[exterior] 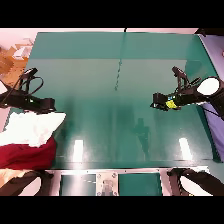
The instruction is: Fold the shirts.
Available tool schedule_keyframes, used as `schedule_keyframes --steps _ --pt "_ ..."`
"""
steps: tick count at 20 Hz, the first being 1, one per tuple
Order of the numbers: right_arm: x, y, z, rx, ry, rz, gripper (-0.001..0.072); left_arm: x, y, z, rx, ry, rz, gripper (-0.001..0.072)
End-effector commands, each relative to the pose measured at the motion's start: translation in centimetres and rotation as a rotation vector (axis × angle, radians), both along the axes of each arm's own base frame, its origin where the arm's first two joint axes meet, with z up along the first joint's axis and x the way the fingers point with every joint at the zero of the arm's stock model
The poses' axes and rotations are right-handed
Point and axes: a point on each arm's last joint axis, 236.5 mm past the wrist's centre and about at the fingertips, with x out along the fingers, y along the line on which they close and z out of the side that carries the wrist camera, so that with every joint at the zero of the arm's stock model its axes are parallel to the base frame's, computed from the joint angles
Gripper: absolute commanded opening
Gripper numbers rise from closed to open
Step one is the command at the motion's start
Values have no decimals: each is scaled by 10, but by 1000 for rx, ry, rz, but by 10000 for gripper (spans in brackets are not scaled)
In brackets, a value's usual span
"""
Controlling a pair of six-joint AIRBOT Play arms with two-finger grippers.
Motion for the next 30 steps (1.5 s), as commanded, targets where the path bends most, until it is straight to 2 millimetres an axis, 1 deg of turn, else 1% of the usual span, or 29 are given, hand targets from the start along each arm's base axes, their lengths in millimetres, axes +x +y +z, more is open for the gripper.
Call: schedule_keyframes --steps 1,12,14,15,16,17,18,19,20,21,22,23,24,25,26,28,29,30 --pt "0 0 0 0 0 0 16 0 0 0 0 -1 0 22" --pt "0 0 0 1 -1 0 16 0 0 0 0 -1 0 22" --pt "5 0 1 1 -19 -8 16 0 -2 1 -10 -1 2 22" --pt "6 0 2 1 -25 -11 15 2 -7 3 -31 -6 4 22" --pt "6 0 2 1 -25 -11 16 10 -4 5 -26 -42 17 22" --pt "10 -1 3 2 -39 -17 15 18 4 5 9 -74 28 22" --pt "12 -1 4 2 -50 -22 16 25 19 2 79 -105 35 22" --pt "16 -1 5 3 -63 -28 16 30 46 -2 205 -132 32 23" --pt "18 -1 5 3 -72 -32 16 31 76 -5 343 -140 19 103" --pt "19 -2 6 3 -79 -36 17 31 101 -6 455 -139 6 579" --pt "21 -2 7 3 -87 -39 18 30 122 -7 537 -125 35 694" --pt "22 -2 7 4 -89 -39 75 26 138 -11 585 -103 48 695" --pt "22 -2 7 3 -89 -39 190 17 147 -21 590 -68 65 695" --pt "22 -2 7 2 -89 -39 242 4 154 -34 583 -20 82 695" --pt "22 -2 7 3 -89 -40 267 -15 160 -52 577 50 94 695" --pt "22 -2 7 3 -89 -40 272 -56 168 -88 561 187 107 695" --pt "22 -2 7 2 -90 -40 272 -74 172 -104 559 236 113 694" --pt "22 -2 7 3 -90 -40 272 -87 176 -118 565 263 116 693"
